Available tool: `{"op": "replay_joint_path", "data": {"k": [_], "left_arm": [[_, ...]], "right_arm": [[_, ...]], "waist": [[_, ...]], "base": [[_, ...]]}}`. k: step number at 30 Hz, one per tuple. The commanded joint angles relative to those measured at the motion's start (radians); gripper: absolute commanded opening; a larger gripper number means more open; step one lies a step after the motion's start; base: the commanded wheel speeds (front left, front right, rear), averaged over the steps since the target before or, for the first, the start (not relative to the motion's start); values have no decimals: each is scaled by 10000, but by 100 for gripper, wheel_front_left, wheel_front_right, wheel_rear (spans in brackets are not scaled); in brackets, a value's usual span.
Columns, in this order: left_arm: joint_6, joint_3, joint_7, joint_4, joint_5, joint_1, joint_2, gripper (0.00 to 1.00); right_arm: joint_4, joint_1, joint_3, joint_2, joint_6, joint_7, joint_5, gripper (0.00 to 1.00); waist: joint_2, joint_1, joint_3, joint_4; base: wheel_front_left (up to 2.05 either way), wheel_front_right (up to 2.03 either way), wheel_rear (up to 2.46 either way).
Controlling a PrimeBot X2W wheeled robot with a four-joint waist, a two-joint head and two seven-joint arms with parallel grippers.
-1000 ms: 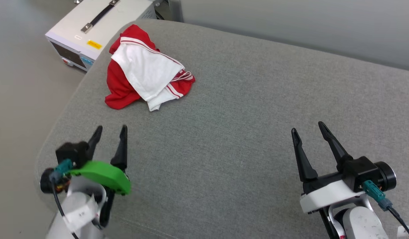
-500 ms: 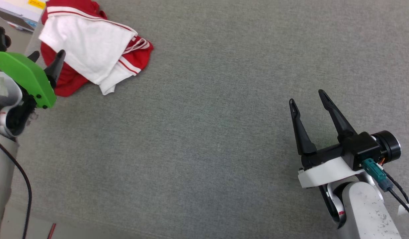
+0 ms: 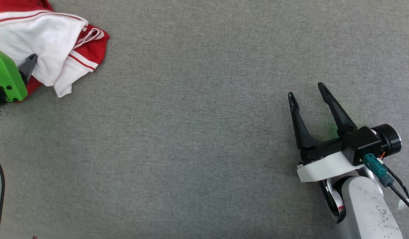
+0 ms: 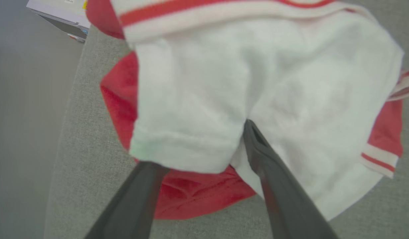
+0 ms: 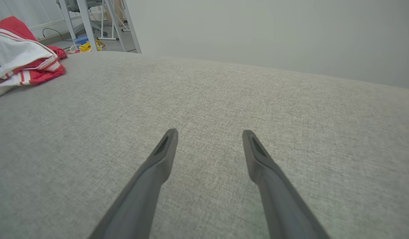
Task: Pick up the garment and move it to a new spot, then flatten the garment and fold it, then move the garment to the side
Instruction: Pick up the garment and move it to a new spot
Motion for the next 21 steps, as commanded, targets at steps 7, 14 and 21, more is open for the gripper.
{"op": "replay_joint_path", "data": {"k": [7,14,21], "left_arm": [[-28,-461,-809,29,-352,-154,99,0],[-28,-756,-2083,-857,-375,-73,438,0],[-28,-1092,-2231,-2539,-385,-19,706,0]], "right_arm": [[145,-85,-3,-35,-7,-61,63,100],[387,268,-40,-35,-7,-61,309,100],[537,810,-281,-35,-7,-61,653,100]], "waist": [[-1,-2,-304,-68],[-1,-2,-1570,52],[-1,-2,-2889,95]], "base": [[0,0,0],[0,0,0],[0,0,0]]}}
